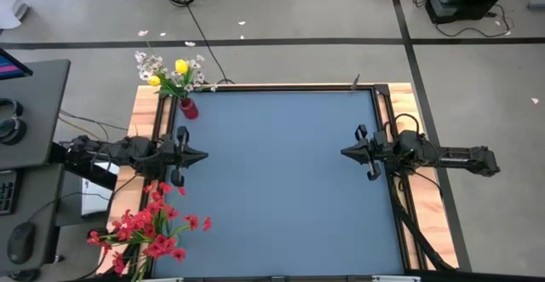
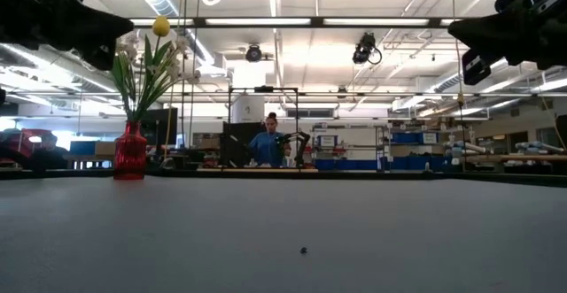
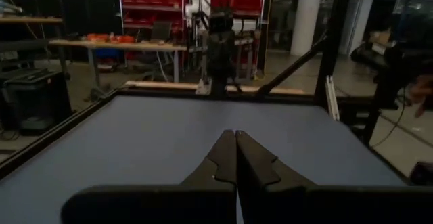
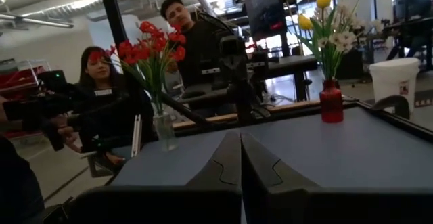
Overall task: Sort flowers into vase by color
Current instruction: Return to Home Position
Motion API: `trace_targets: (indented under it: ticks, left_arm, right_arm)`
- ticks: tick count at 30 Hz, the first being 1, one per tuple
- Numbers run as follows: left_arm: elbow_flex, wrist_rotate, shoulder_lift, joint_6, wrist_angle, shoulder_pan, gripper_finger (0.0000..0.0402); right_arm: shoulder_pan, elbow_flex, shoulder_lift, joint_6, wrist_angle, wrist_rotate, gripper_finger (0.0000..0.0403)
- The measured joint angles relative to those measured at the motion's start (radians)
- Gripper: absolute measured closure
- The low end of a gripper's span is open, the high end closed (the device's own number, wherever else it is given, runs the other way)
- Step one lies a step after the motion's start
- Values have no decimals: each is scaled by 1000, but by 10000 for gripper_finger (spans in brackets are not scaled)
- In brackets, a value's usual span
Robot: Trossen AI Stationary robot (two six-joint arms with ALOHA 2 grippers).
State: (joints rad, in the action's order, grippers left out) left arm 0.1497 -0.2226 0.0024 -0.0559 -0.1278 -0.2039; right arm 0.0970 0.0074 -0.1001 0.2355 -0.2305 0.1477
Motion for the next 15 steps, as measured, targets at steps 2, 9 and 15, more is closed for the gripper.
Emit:
trace_targets:
  ticks: [2,9,15]
  left_arm:
    - [-31,0,-1,0,48,0,401]
    - [-140,25,6,-5,204,-1,401]
    - [-141,58,3,49,216,19,401]
  right_arm:
    - [14,0,4,-7,3,22,403]
    - [47,0,4,1,8,62,403]
    - [68,0,3,53,-6,99,398]
